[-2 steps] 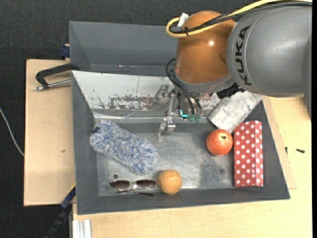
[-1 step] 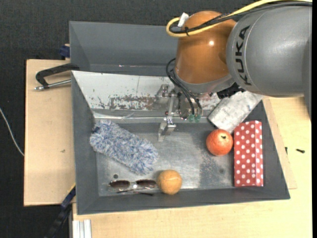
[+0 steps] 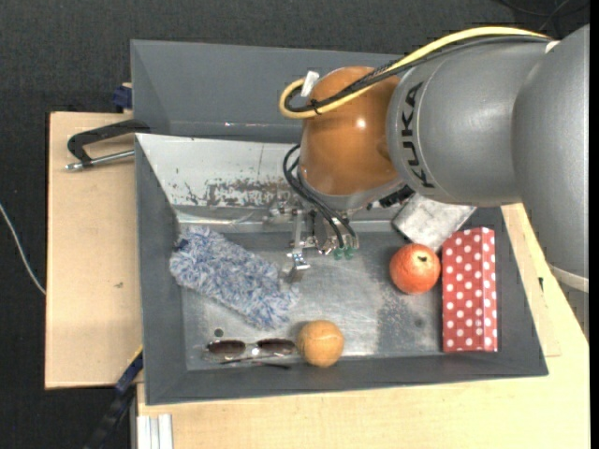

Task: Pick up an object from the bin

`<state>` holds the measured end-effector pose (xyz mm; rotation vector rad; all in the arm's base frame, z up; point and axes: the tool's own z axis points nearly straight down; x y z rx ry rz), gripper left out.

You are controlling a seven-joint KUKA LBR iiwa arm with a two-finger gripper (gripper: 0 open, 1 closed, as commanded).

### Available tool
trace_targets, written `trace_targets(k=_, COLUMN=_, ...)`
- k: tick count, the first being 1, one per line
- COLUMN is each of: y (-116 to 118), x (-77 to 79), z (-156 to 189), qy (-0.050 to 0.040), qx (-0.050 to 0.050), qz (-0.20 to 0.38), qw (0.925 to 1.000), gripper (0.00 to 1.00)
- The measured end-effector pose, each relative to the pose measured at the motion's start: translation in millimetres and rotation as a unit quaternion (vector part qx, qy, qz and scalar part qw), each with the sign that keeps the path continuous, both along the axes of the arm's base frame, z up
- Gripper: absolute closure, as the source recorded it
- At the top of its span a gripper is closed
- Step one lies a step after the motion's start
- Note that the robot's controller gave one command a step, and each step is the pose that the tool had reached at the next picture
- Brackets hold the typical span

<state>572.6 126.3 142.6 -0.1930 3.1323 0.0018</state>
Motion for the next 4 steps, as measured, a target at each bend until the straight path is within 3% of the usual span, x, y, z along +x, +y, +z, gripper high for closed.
trace_targets(k=1, y=25.7, x=-12.3, z=-12.6, qy=0.0014, qx=0.001, qz=-0.009, qw=1.0, gripper=0.0)
trace_targets(k=2, y=34.6, x=7.8, z=-23.4, qy=-0.0013, qx=0.001, qz=-0.092, qw=0.9957, gripper=0.0)
trace_targets(k=3, y=44.4, x=11.9, z=-57.6, qy=0.0004, qx=0.0, qz=0.006, qw=1.0, gripper=0.0)
trace_targets(k=4, y=43.6, x=8.1, z=-66.7, qy=0.0023, qx=0.001, qz=-0.096, qw=0.9953, gripper=1.0)
